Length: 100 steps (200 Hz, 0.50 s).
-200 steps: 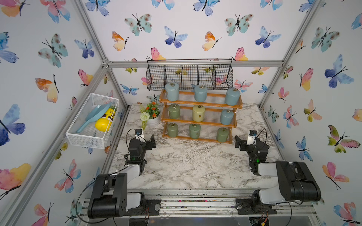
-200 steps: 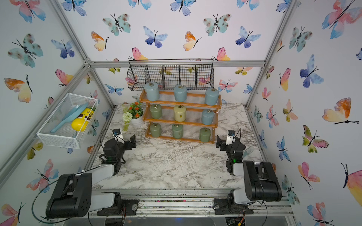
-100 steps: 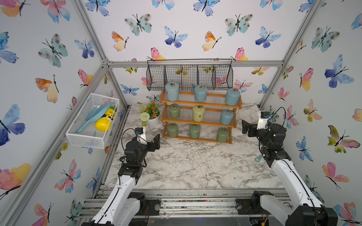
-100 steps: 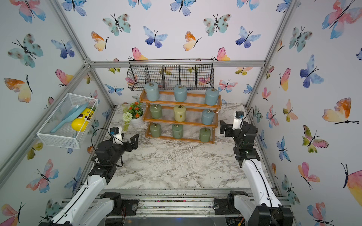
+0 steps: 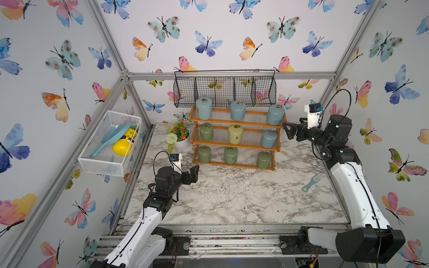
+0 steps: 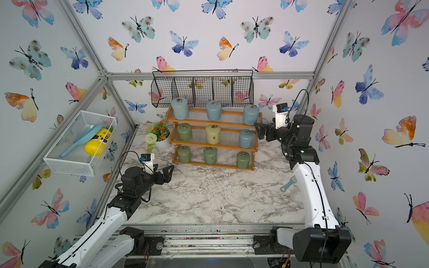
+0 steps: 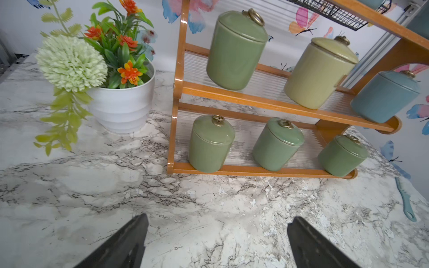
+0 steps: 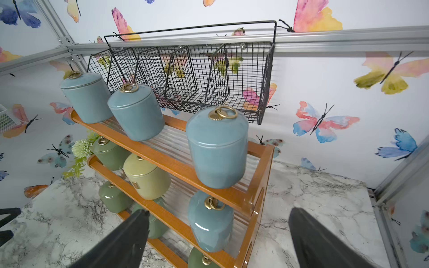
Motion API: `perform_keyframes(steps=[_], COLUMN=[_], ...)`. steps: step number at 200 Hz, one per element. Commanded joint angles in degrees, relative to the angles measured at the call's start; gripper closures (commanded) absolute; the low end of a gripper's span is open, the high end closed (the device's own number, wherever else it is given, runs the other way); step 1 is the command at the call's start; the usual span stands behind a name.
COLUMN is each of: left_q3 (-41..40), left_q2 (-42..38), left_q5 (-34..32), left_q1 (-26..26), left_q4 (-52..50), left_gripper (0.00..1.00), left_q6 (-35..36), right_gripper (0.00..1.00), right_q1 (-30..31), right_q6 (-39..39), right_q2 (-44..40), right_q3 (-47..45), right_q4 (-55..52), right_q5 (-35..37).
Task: Remove the tea canisters from the shelf
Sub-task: Pick up the tea canister from the shelf.
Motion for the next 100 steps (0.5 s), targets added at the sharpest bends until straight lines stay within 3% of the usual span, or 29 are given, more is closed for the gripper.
perform_keyframes(steps=[1,100], left_q3=[-0.58,-1.43], left_q2=[-0.72,0.93], left_q5=[-2.46,-4.91], left_q1=[-2.81,-9.65], left_q4=[0.09,1.73], left_gripper=[0.02,0.02], left_q6=[-1.15,-3.13], right_gripper=[0.00,0.00], right_q1=[0.27,1.97], right_q6=[-0.74,-0.33], right_q2=[2.96,14.85], right_q3=[4.83,20.82], right_q4=[-4.55,-9.83], right_q5=[-2.95,-3.99])
